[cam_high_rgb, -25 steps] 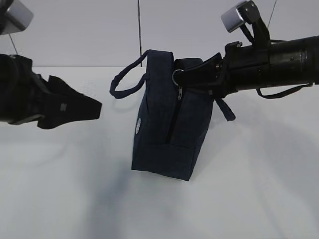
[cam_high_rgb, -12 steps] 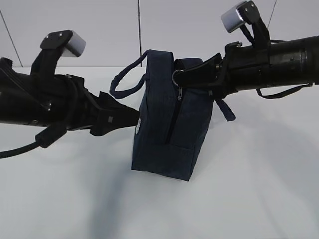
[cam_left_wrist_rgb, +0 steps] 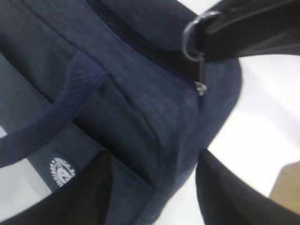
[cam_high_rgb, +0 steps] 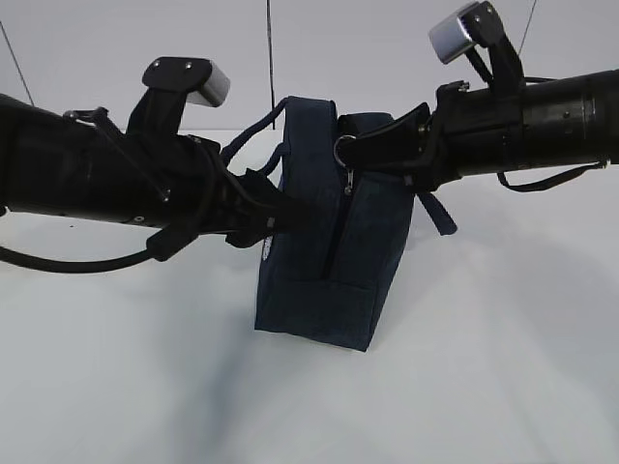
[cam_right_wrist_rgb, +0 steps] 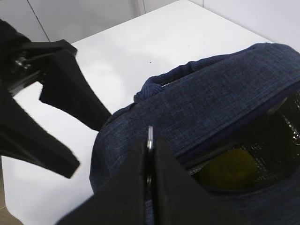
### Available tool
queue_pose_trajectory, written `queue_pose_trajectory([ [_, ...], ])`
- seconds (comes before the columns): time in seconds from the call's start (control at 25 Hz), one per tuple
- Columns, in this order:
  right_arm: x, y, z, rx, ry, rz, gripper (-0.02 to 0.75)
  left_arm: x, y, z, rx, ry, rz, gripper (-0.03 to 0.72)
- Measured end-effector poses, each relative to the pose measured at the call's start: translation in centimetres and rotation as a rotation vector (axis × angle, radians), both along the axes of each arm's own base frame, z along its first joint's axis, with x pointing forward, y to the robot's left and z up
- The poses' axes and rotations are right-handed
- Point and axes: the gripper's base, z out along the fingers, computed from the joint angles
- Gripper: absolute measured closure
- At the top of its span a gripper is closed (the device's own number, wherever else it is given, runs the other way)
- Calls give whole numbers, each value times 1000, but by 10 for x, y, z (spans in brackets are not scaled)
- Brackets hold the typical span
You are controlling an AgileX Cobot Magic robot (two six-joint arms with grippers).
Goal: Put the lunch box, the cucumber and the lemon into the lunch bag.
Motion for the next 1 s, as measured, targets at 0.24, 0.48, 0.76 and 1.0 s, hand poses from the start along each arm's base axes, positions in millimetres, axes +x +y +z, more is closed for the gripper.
queue_pose_trajectory([
  [0.24,0,0,0,-1,-1,0,737,5,-1,-9,29,10,24,274],
  [0.48,0,0,0,-1,-1,0,737,7,-6,-24,43,52,7,274],
  [0.76,0,0,0,-1,-1,0,737,8,-7,-31,39,79,18,395],
  [1.0,0,0,0,1,2,-1,737,8,-7,-30,23,90,33,666],
])
